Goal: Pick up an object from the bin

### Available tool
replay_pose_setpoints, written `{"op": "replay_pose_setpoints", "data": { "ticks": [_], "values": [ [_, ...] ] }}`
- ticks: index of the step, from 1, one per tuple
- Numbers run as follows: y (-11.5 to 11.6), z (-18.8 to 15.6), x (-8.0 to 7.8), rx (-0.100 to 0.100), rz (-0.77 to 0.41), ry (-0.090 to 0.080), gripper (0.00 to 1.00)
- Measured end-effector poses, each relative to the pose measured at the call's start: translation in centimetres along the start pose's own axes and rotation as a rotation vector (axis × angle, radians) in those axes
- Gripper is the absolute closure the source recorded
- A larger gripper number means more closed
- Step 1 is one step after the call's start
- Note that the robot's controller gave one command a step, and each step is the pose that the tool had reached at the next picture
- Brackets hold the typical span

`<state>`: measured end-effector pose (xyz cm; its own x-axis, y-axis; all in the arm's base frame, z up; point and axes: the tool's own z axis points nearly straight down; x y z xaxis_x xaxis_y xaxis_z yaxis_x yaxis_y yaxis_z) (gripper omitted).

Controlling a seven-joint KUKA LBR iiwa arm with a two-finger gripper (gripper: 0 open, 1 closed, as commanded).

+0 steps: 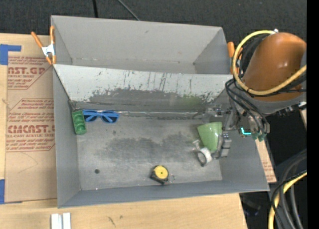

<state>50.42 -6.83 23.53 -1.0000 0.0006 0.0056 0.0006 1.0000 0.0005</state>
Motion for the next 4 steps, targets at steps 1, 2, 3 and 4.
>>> {"op": "replay_pose_setpoints", "data": {
  "ticks": [1, 2, 3, 4],
  "values": [
    [-6.0, 10.4, 0.1, 0.0, -0.304, -0.002, 0.0],
    [-7.2, 16.7, -6.4, -0.007, -0.475, -0.008, 0.0],
    [-5.3, 16.6, -1.3, -0.001, -0.867, -0.005, 0.0],
    [-5.4, 16.6, -1.3, 0.002, -0.866, -0.007, 1.0]
  ]
}}
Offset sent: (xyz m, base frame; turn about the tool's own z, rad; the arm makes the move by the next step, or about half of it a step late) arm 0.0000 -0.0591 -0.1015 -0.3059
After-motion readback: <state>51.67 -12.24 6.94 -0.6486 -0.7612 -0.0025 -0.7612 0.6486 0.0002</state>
